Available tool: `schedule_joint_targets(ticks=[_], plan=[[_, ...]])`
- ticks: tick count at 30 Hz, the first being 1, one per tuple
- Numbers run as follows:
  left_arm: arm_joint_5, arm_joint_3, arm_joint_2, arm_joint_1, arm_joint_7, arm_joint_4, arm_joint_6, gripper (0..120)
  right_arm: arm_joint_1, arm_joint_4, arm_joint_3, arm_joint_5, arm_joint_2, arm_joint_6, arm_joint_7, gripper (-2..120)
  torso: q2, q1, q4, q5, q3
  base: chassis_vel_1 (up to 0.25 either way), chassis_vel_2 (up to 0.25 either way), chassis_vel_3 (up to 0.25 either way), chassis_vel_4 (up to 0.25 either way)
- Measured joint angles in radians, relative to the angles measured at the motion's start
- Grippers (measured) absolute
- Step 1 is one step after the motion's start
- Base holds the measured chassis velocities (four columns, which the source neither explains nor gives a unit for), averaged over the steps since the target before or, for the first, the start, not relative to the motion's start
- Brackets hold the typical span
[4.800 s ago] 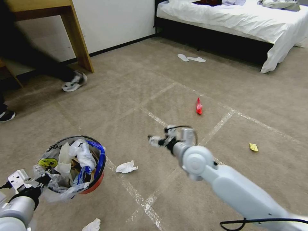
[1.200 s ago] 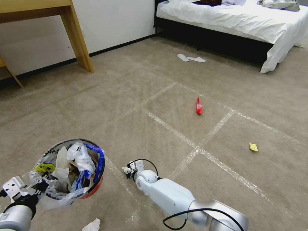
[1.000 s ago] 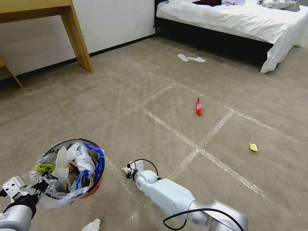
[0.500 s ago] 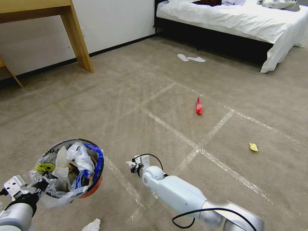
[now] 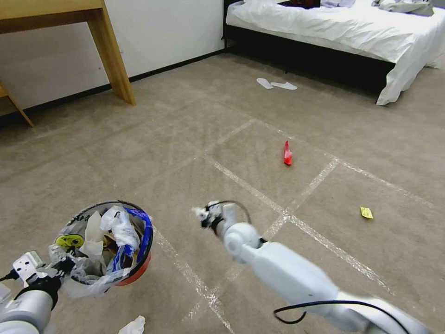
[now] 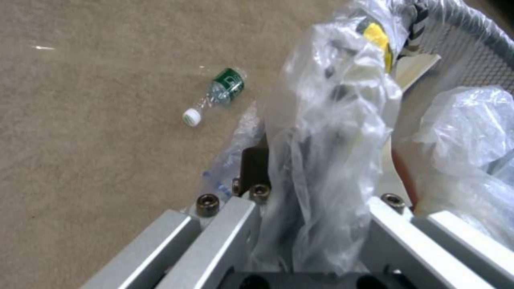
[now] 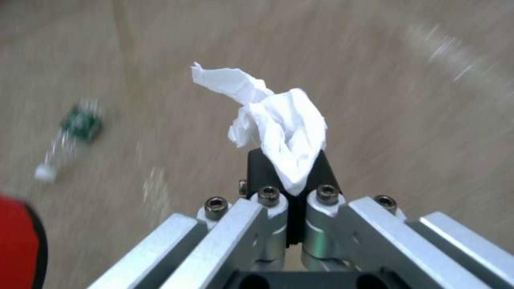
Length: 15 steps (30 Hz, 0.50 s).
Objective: Pick up the trash bin and place the garbage on the floor into it.
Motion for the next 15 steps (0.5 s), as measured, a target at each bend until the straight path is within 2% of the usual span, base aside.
schedule_joint_targets(ticks=[1,3,7,9,10,12,13,14,15], plan=[[0.0,0.0,0.0,0.0,0.0,0.0,0.0,1,0.0,0.0,0.0,0.0,0.0,0.0,0.0,0,0.0,0.0,0.0,0.0,0.0,0.0,0.0,0.0,0.0],[-0.008,0.002,0.009,0.002,-0.002,0.0,0.002,1,-0.003,0.098,0.041,0.005,-0.074,0.015,0.005,0,0.0,0.0,0.0,0.0002,0.0,0.0,0.0,0.0,0.0],[-0.014,0.006,0.018,0.004,-0.005,0.0,0.005,1,-0.006,0.18,0.082,0.004,-0.128,0.052,-0.002,0,0.0,0.0,0.0001,0.0002,0.0,0.0,0.0,0.0,0.0],[-0.02,0.013,0.033,0.003,-0.007,0.001,0.007,1,-0.013,0.297,0.153,0.022,-0.188,0.085,-0.012,0,0.0,0.0,0.0001,0.0001,0.0,0.0,0.0,0.0,0.0],[-0.02,0.013,0.033,0.003,-0.007,0.001,0.007,1,-0.013,0.297,0.153,0.022,-0.188,0.085,-0.012,0,0.0,0.0,0.0001,0.0001,0.0,0.0,0.0,0.0,0.0],[-0.021,0.02,0.041,0.002,-0.008,0.002,0.009,1,-0.014,0.386,0.197,0.032,-0.219,0.101,-0.016,0,0.0,0.0,0.0,0.0002,0.0,0.0,0.0,0.0,0.0],[-0.021,0.02,0.041,0.002,-0.008,0.002,0.009,1,-0.014,0.386,0.197,0.032,-0.219,0.101,-0.016,0,0.0,0.0,0.0,0.0002,0.0,0.0,0.0,0.0,0.0],[-0.023,0.025,0.047,-0.001,-0.008,0.003,0.009,1,-0.011,0.467,0.231,0.054,-0.245,0.106,-0.012,0,0.0,0.0,0.0,-0.0001,0.0,0.0,0.0,0.0,0.0],[-0.023,0.025,0.047,-0.001,-0.008,0.003,0.009,1,-0.011,0.467,0.231,0.054,-0.245,0.106,-0.012,0,0.0,0.0,0.0,-0.0001,0.0,0.0,0.0,0.0,0.0]])
